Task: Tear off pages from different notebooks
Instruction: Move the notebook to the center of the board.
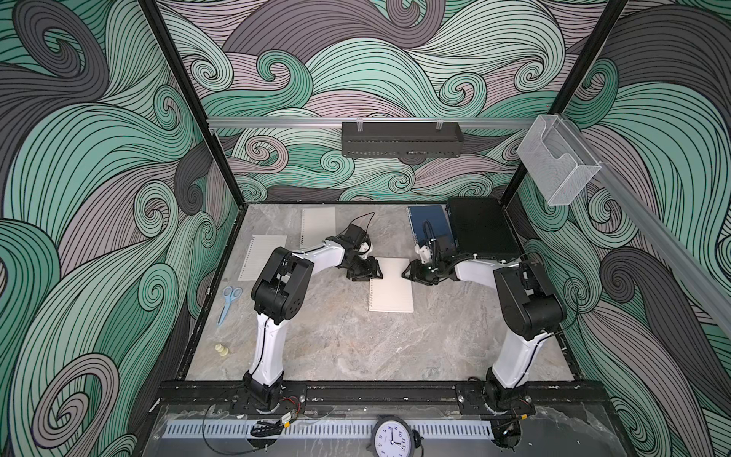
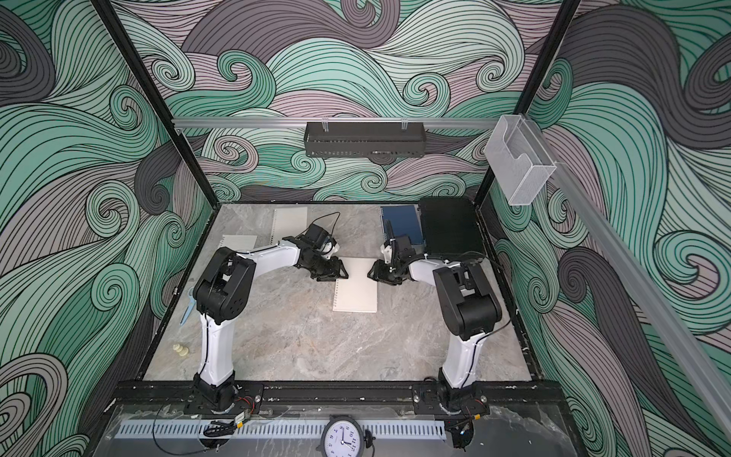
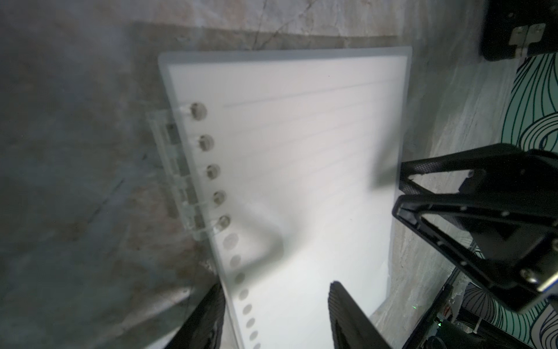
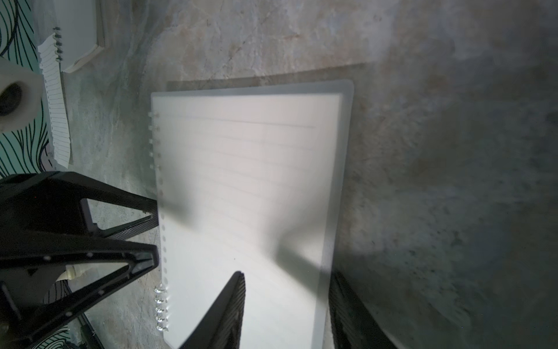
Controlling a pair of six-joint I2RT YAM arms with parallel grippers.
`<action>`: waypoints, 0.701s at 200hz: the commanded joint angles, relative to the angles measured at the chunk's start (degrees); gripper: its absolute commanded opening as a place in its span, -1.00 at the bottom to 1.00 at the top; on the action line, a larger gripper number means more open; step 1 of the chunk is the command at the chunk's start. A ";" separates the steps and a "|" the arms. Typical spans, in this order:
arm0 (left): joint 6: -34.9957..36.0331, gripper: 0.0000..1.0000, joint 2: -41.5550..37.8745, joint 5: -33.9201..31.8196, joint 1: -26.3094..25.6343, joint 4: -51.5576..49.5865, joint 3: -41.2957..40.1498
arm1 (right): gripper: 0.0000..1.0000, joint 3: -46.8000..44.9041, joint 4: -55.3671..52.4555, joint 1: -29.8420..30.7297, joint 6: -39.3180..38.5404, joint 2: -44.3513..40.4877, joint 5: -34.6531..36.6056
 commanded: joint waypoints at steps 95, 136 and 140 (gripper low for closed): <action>-1.16 0.12 5.08 -2.21 -2.03 -4.83 -0.94 | -0.05 -1.96 -4.47 0.20 -0.54 -6.61 1.50; -0.93 0.11 5.11 -2.30 -2.03 -5.24 -0.86 | -0.03 -1.51 -6.24 0.18 -1.38 -4.62 4.41; -0.82 0.11 5.17 -2.30 -2.01 -5.23 -0.86 | -0.03 -1.63 -6.14 0.19 -1.36 -4.47 4.34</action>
